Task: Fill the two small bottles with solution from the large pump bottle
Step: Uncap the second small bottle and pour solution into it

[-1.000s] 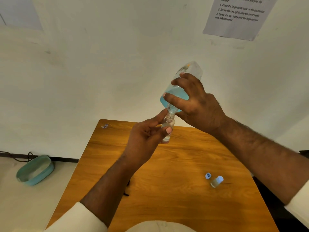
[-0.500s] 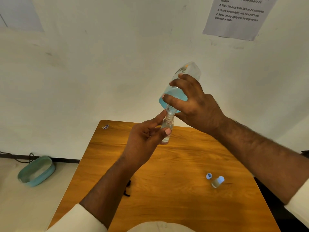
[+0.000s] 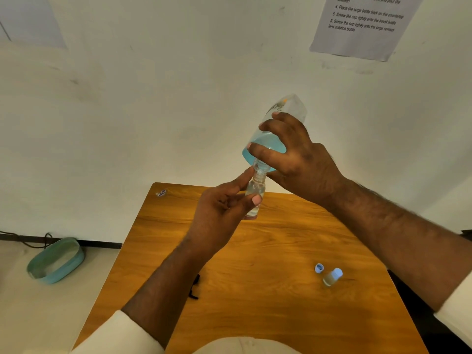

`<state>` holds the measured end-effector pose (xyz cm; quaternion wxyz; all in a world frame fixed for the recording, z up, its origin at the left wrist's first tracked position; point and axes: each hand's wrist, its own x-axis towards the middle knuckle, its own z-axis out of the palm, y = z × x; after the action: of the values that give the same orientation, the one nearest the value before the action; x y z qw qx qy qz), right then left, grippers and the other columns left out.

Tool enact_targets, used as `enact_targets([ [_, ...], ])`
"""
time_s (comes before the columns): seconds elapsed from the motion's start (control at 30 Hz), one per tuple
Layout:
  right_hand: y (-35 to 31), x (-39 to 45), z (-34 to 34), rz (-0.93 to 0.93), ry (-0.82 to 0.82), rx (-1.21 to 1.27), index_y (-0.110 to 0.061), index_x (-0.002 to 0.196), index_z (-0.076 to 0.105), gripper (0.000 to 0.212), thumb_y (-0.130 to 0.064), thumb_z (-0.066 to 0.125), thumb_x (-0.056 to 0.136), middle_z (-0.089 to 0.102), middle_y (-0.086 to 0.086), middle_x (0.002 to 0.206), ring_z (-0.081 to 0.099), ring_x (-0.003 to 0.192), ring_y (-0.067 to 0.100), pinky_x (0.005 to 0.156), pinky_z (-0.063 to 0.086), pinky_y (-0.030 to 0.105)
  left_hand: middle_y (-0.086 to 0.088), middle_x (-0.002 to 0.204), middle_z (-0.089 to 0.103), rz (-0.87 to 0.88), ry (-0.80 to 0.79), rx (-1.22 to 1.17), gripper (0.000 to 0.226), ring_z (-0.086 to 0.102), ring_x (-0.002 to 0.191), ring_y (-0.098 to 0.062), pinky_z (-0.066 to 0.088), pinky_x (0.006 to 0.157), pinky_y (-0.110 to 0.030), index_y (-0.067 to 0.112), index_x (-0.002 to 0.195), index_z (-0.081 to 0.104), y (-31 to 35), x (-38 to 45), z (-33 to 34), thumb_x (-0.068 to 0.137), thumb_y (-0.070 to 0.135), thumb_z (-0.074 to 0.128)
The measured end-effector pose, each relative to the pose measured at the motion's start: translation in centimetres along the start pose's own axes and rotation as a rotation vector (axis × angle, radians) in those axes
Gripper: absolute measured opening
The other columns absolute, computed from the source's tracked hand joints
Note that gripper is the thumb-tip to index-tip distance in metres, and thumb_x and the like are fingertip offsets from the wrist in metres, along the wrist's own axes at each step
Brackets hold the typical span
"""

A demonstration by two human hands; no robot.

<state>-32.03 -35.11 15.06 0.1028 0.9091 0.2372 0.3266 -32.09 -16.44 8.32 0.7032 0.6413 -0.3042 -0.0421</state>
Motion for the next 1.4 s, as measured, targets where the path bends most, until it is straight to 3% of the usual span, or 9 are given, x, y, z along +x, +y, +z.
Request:
enact_targets([
  [0.67,-0.54,0.02,-0.14,0.014,-0.032,0.004,-0.012,0.118,0.06,0.05,-0.014,0.079,0.072,0.055,0.026,0.123,0.046,0.121,0.046,0.066,0.055,0.053,0.015,0.115,0.071,-0.021,-0.006,-0.024,0.051,0.069,0.103,-0.01,0.058,0.071,-0.022,0.02,0.139,0.05,-0.5,-0.14,-0.31,0.091,0.011,0.064],
  [1.17,-0.33,0.2,0.12,0.005,-0.026,-0.005,-0.014,0.119,0.057,0.053,-0.013,0.08,0.072,0.054,0.025,0.124,0.044,0.122,0.046,0.066,0.056,0.054,0.024,0.111,0.07,0.011,-0.005,-0.005,0.048,0.068,0.103,-0.005,0.055,0.07,-0.015,0.036,0.132,0.051,-0.16,0.02,-0.48,0.091,0.014,0.064],
  [1.4,-0.25,0.19,0.28,0.005,-0.026,-0.011,-0.015,0.12,0.055,0.055,-0.014,0.08,0.071,0.053,0.025,0.125,0.045,0.122,0.046,0.067,0.056,0.054,0.018,0.115,0.071,-0.004,-0.011,-0.021,0.049,0.068,0.105,-0.009,0.057,0.072,-0.021,0.031,0.136,0.051,-0.38,0.11,-0.52,0.09,0.017,0.064],
])
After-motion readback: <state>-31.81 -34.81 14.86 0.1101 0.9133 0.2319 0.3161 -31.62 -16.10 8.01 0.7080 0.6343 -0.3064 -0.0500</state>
